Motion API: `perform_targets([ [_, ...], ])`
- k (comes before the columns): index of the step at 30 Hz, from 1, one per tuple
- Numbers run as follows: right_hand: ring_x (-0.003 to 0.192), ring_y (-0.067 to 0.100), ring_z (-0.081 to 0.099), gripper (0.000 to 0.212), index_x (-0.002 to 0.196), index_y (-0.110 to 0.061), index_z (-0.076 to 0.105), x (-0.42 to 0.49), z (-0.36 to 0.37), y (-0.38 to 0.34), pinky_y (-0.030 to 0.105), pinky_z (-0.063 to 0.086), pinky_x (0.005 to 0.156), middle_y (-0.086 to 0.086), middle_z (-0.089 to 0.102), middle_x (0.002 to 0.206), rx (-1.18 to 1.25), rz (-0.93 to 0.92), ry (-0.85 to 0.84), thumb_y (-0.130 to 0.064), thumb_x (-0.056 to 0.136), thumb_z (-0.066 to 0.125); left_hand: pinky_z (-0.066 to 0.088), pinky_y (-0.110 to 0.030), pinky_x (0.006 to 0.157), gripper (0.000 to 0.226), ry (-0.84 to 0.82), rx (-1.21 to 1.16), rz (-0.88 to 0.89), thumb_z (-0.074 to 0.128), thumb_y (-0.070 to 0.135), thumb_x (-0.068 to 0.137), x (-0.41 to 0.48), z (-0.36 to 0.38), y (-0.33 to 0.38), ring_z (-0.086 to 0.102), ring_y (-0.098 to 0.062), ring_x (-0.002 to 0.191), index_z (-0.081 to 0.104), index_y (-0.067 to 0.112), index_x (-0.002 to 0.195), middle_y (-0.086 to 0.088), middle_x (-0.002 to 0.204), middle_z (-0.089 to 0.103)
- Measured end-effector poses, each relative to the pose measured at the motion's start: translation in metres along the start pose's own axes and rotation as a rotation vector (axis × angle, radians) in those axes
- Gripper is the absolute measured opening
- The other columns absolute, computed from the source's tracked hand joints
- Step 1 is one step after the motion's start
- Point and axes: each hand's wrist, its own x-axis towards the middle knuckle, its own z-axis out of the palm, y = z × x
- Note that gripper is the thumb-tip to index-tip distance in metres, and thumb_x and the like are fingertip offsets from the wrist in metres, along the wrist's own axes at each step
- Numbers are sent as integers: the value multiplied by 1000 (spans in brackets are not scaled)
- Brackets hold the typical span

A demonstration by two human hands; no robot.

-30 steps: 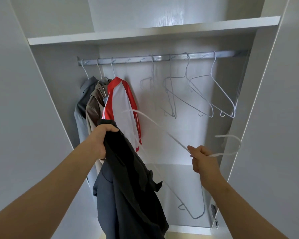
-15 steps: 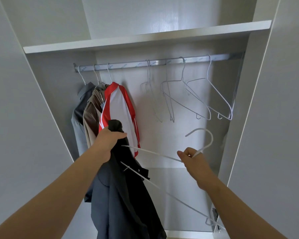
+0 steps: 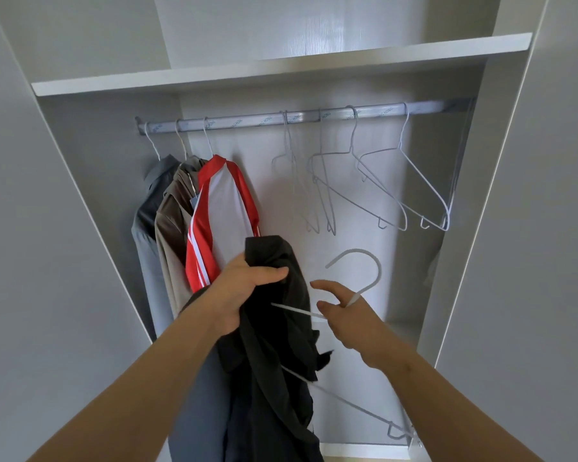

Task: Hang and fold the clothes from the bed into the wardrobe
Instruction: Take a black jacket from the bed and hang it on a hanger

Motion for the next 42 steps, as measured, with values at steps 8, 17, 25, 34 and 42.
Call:
perform_targets([
  [8,79,1,67,34,97,-41,55,0,17,7,13,52,66,-16,69,85,195,-32,54,-8,93,49,55,-26,62,37,-261,10,-22,75,11,56,-4,15,-9,70,-16,75,67,20,92,-1,81,73],
  [17,29,-1,36,14,79,-14,45,6,1,2,9,27,34,-16,39,34,209,9,259,-10,92,49,47,-8,68,24,-193,754,171,73,19,77,2,-24,-7,63,-1,82,57,31,90,10,89,66],
  [25,31,0,34,20,72,-17,43,8,-13,-12,12,28,34,-15,39,36,252,-68,343,-12,89,50,34,-17,94,20,377,840,582,48,42,91,14,-47,-30,49,-5,109,55,31,106,16,110,53],
  [34,37,3,33,24,66,-19,38,9,-24,-13,25,28,46,-14,37,40,203,-98,433,-13,85,50,39,-36,95,43,587,505,184,44,35,97,43,-47,-57,50,-28,113,37,12,132,-12,129,50],
  [42,37,7,31,23,63,-16,40,-1,-42,-11,20,27,41,-13,32,36,108,3,404,-8,81,51,35,-14,62,15,639,853,615,59,28,89,59,-68,3,47,-4,62,64,14,93,2,79,58],
])
